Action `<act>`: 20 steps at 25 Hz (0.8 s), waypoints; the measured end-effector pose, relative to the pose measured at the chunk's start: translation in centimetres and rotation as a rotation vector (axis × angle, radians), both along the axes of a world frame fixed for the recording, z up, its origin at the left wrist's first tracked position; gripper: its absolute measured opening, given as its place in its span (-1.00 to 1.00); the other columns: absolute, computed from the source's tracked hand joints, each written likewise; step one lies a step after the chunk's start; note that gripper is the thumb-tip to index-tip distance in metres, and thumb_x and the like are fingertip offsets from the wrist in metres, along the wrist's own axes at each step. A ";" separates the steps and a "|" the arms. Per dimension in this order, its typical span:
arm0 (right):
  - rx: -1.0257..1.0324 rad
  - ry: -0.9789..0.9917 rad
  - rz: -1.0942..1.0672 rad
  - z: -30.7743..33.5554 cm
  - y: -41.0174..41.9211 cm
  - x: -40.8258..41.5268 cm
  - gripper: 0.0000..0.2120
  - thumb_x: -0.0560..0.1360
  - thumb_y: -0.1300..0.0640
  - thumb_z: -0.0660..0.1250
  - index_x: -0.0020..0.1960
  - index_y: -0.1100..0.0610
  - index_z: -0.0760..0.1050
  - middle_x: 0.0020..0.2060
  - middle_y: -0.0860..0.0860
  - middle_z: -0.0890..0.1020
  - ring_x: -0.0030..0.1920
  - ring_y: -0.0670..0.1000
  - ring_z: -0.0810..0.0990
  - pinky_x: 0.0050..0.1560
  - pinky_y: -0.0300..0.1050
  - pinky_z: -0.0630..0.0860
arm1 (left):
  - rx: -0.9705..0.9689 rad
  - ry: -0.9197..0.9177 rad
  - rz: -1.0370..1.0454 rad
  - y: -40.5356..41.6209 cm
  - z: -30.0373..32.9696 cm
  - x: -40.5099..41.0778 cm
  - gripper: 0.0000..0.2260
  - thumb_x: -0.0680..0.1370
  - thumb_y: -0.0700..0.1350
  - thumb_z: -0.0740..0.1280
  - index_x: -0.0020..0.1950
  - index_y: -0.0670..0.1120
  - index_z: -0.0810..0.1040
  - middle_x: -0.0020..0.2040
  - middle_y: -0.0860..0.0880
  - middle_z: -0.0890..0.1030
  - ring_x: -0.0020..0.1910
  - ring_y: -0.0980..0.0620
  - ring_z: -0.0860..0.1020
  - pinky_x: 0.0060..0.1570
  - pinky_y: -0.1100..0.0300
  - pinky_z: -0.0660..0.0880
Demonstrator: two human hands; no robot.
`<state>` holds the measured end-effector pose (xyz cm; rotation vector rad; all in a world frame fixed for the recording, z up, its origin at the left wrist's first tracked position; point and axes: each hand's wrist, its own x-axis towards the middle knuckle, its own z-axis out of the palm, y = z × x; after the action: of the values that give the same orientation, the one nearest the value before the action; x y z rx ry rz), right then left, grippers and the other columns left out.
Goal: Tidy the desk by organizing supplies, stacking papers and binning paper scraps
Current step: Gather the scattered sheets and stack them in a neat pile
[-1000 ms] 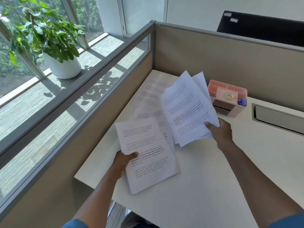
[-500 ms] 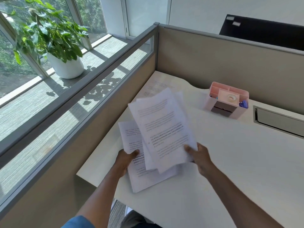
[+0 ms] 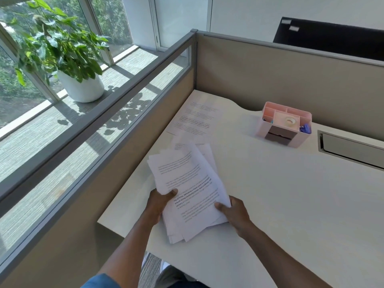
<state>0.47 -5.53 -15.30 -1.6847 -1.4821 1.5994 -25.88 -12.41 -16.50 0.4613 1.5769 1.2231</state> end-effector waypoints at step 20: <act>0.222 0.438 -0.087 12.0 3.5 1.9 -0.47 0.32 0.02 0.60 0.21 0.13 0.53 0.11 0.08 0.69 0.11 0.12 0.67 0.10 0.09 0.62 | 0.244 -0.081 -0.355 4.0 11.6 1.2 -0.48 0.34 -0.17 0.57 0.27 -0.23 0.58 0.14 -0.21 0.69 0.11 -0.26 0.67 0.12 -0.21 0.60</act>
<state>2.38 -2.07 -3.32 -1.1679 -1.2870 1.5646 -24.66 -8.44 -4.85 0.8020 1.2178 1.1447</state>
